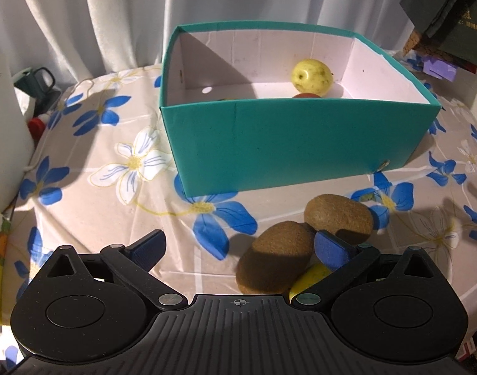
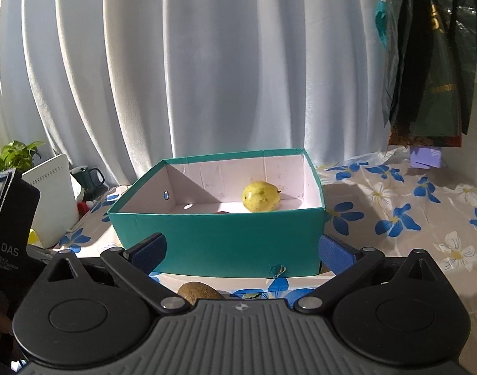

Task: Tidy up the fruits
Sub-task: 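Move both tools back out of the box toward the kiwis on the cloth, then grasp a brown kiwi with the left gripper while the right gripper grasps another kiwi, then carry the kiwi into the box and open the left gripper, then lower the kiwi into the box and open the right gripper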

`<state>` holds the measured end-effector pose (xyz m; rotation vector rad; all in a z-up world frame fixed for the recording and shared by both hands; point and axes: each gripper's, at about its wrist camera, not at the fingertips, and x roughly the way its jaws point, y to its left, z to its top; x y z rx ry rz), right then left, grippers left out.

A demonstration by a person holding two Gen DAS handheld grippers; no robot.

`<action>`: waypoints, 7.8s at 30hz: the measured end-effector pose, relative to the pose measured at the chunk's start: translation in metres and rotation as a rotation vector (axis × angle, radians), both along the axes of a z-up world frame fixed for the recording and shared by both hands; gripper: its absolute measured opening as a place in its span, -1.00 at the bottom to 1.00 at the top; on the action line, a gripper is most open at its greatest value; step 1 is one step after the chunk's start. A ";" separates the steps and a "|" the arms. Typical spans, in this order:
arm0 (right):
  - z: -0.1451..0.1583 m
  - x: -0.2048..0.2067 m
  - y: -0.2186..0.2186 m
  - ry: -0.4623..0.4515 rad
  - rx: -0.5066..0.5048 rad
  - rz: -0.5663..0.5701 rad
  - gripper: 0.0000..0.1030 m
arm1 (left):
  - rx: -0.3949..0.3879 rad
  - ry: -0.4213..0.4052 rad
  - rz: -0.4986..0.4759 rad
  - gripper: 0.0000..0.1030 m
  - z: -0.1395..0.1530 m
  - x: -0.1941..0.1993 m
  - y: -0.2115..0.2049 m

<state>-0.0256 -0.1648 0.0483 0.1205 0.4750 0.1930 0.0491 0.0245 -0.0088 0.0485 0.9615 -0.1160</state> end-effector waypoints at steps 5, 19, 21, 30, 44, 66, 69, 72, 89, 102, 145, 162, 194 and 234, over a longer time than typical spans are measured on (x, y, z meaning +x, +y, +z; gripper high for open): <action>-0.003 -0.006 0.001 0.002 -0.018 -0.010 1.00 | -0.013 0.050 -0.015 0.99 -0.007 0.006 -0.005; -0.007 0.008 0.000 0.021 -0.024 -0.009 1.00 | 0.006 0.144 -0.018 0.80 -0.028 0.031 -0.014; -0.008 0.010 0.002 0.031 -0.028 -0.003 1.00 | -0.015 0.178 -0.010 0.69 -0.033 0.038 -0.010; -0.015 0.024 0.006 0.076 -0.027 0.015 1.00 | 0.032 0.131 -0.095 -0.05 -0.029 0.035 -0.023; -0.025 0.033 0.025 0.103 -0.088 0.095 1.00 | -0.056 0.103 -0.059 -0.08 -0.006 0.025 -0.004; -0.053 0.070 0.056 0.270 -0.130 0.195 0.90 | -0.084 0.052 0.022 -0.08 0.017 0.019 0.018; -0.059 0.078 0.059 0.306 -0.129 0.208 0.78 | -0.085 0.057 0.028 -0.08 0.016 0.021 0.019; -0.066 0.083 0.060 0.342 -0.126 0.221 0.64 | -0.088 0.059 0.033 -0.08 0.015 0.021 0.021; -0.091 0.099 0.064 0.445 -0.092 0.253 0.09 | -0.089 0.082 0.021 -0.08 0.011 0.025 0.018; -0.047 0.078 0.016 0.311 -0.015 0.083 0.09 | -0.050 -0.001 -0.009 -0.08 0.049 0.031 -0.003; -0.005 0.061 -0.020 0.167 0.063 -0.133 0.09 | 0.044 -0.116 0.047 -0.08 0.047 0.146 -0.028; -0.001 0.069 -0.017 0.155 0.053 -0.125 0.09 | 0.057 -0.108 0.064 -0.05 0.027 0.164 -0.027; 0.010 0.067 -0.012 0.094 0.025 -0.112 0.09 | 0.023 -0.127 0.176 1.00 0.064 0.067 0.001; -0.022 0.133 0.008 0.104 -0.092 -0.090 0.09 | 0.015 -0.023 0.185 1.00 0.046 0.042 0.012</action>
